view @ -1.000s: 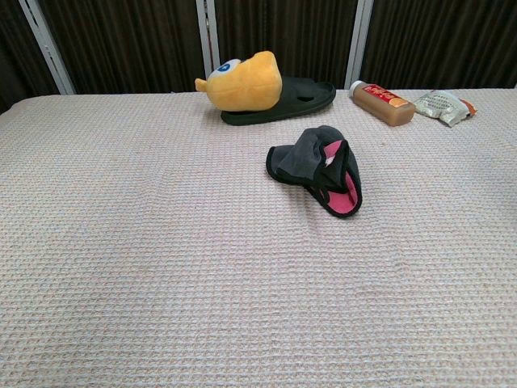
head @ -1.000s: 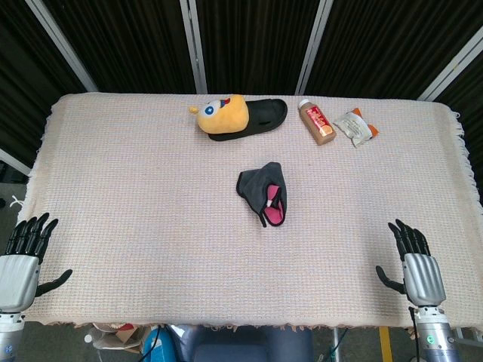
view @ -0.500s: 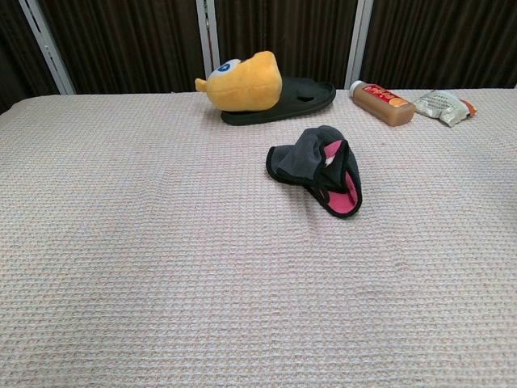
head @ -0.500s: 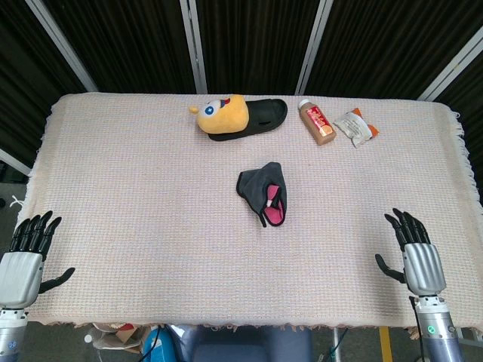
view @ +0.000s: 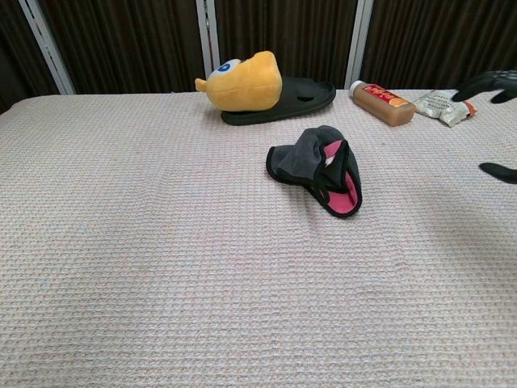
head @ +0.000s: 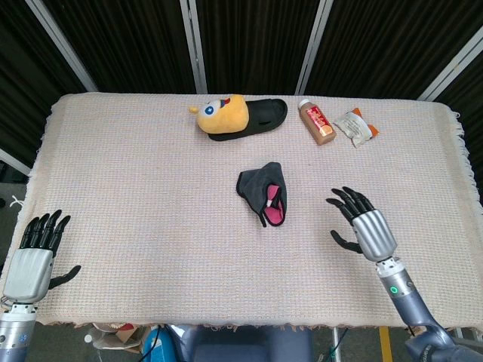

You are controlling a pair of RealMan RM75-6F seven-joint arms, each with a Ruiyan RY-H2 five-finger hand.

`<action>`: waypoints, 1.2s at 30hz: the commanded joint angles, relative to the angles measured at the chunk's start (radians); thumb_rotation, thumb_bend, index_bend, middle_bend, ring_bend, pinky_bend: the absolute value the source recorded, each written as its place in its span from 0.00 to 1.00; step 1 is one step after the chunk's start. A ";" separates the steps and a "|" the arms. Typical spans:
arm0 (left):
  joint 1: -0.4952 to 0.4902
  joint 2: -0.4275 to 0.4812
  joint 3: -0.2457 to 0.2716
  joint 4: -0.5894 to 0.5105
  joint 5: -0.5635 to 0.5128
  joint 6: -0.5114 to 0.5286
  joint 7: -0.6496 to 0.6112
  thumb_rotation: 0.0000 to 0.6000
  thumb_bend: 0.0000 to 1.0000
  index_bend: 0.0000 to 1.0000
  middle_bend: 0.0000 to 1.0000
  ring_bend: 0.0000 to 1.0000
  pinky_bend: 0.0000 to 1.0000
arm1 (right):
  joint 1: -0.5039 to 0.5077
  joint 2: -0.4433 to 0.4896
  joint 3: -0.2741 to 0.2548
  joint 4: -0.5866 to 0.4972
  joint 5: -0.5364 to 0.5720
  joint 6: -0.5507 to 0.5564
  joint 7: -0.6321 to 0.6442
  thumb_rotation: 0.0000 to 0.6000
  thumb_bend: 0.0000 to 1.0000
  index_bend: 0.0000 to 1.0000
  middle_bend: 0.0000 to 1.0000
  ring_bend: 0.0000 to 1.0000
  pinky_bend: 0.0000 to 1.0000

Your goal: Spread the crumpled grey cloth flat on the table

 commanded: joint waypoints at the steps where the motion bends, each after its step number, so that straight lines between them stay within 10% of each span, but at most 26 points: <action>1: -0.001 0.000 -0.002 0.002 -0.003 0.000 0.000 1.00 0.00 0.00 0.00 0.00 0.00 | 0.059 -0.066 0.002 0.050 -0.024 -0.041 0.007 1.00 0.30 0.23 0.17 0.11 0.19; 36: -0.009 -0.007 -0.018 0.021 -0.040 -0.008 -0.017 1.00 0.00 0.00 0.00 0.00 0.00 | 0.284 -0.552 0.046 0.559 0.085 -0.111 0.100 1.00 0.24 0.23 0.17 0.11 0.19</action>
